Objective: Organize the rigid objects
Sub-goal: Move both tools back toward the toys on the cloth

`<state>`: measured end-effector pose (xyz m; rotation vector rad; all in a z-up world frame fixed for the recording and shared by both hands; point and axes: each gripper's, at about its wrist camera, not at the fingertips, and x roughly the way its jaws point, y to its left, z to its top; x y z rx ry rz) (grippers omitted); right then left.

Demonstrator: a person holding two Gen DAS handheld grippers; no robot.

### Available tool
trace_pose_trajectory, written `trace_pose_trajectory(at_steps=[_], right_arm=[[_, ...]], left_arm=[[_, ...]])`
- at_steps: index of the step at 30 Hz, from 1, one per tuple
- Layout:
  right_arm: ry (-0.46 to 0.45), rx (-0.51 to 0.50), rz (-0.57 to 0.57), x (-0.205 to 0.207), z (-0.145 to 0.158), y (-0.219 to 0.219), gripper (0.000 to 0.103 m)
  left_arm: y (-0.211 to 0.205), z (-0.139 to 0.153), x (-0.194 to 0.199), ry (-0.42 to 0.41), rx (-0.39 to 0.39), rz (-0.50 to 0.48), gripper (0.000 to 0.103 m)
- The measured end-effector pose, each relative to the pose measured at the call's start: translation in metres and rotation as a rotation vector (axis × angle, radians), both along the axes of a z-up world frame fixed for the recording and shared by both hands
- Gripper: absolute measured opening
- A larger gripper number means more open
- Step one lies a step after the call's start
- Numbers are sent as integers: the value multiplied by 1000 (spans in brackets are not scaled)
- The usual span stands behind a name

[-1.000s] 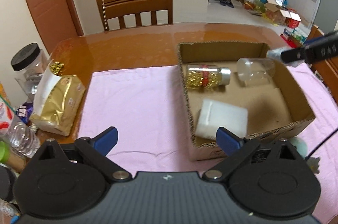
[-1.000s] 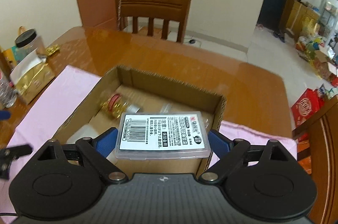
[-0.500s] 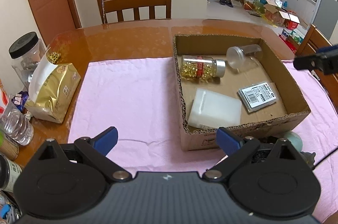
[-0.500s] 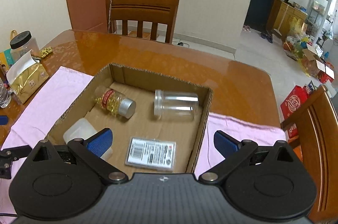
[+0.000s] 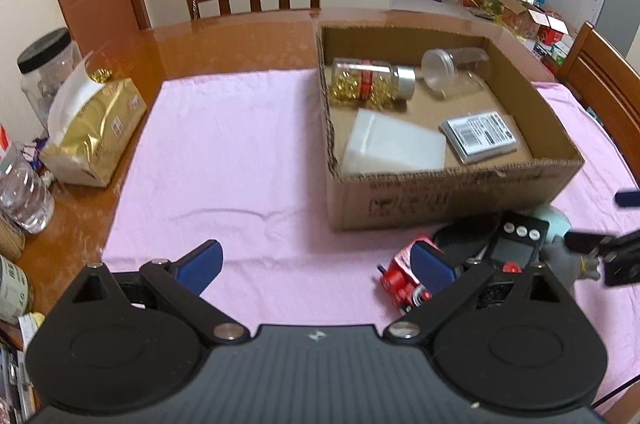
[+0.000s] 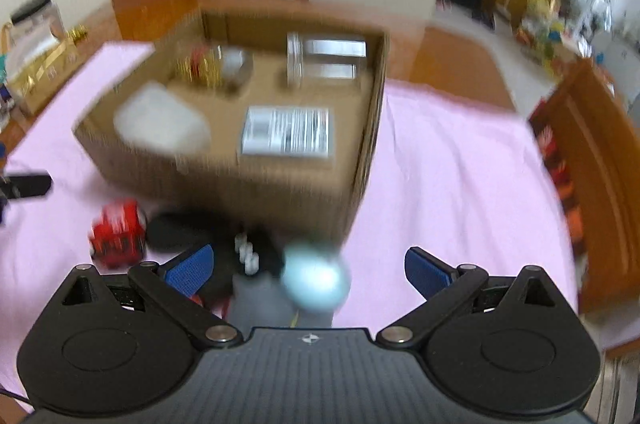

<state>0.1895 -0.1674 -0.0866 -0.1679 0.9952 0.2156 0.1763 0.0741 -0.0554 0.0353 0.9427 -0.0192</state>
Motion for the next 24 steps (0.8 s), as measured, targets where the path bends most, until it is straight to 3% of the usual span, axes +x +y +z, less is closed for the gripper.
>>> trace_pose_trajectory(at_steps=[5,13,21,24], right_arm=[[61,29,-53,-8,-29,-4,103],[102,61,-95,-28,-37,-24,103],[176,24,1,-58,-66,-28,103],[134,5,37,-66,-68,-24,103]], left_arm=[[-6,-4,-5,9,16,-22,100],[-13,-7,-3,20,10,-50,100],[-26,-14,1,35,1,-89,100],[-32,-16,3,33,-12,-109,100]])
